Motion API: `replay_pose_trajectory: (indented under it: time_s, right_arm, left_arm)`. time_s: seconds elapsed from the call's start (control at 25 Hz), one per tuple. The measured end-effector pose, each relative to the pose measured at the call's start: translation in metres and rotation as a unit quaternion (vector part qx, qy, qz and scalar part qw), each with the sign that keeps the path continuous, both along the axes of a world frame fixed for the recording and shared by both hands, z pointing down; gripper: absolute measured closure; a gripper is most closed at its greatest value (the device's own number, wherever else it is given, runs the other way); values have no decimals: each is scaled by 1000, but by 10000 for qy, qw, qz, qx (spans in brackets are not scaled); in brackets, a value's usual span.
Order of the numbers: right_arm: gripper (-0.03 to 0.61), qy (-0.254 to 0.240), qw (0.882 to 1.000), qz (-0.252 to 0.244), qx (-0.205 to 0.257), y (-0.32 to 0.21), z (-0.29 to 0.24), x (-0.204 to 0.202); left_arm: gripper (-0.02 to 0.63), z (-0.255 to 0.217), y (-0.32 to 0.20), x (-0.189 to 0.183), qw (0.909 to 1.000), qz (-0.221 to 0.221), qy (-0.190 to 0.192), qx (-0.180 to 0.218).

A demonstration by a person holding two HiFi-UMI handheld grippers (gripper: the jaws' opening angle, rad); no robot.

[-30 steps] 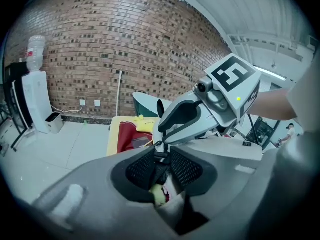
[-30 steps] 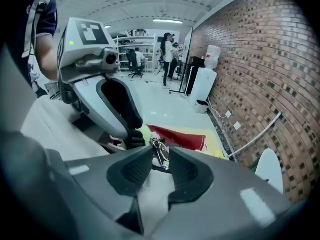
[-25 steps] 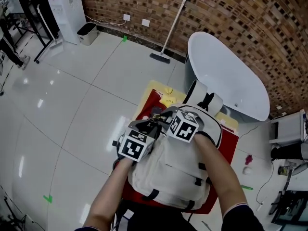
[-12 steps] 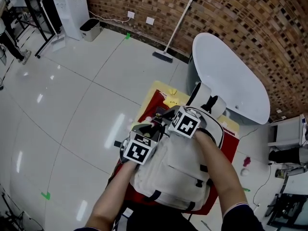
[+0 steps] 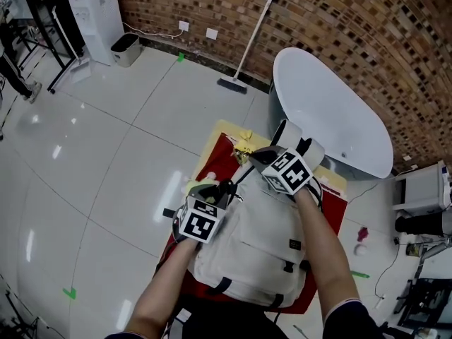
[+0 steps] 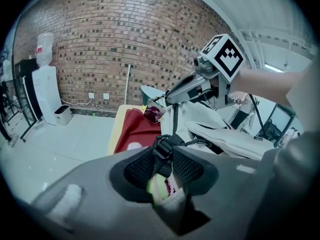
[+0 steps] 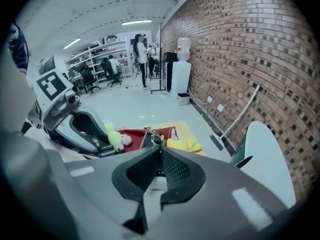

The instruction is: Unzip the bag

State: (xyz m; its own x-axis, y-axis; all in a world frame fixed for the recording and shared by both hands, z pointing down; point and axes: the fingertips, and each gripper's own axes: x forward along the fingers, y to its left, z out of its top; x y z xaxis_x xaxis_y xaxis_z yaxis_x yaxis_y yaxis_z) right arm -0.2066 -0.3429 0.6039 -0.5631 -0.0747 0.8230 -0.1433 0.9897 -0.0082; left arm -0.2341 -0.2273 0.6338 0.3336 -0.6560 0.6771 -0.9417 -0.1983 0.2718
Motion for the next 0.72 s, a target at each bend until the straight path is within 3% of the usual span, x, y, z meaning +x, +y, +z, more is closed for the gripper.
replay_pose_trajectory:
  time_s: [0.28, 0.36, 0.52, 0.72]
  right_arm:
    - [558, -719, 9920, 995, -292, -28, -18, 22]
    - [558, -902, 9888, 1126, -380, -31, -24, 24]
    - [558, -1202, 9834, 1246, -544, -31, -32, 27]
    - [560, -1484, 9779, 1329, -626, -22, -44, 26]
  left_arm:
    - [489, -16, 1, -8, 9998, 116, 155, -93]
    - [489, -44, -11, -8, 9994, 237, 199, 145]
    - [489, -80, -58, 25, 9942, 840, 121, 655]
    - [489, -44, -93, 61, 9882, 1451, -251, 414]
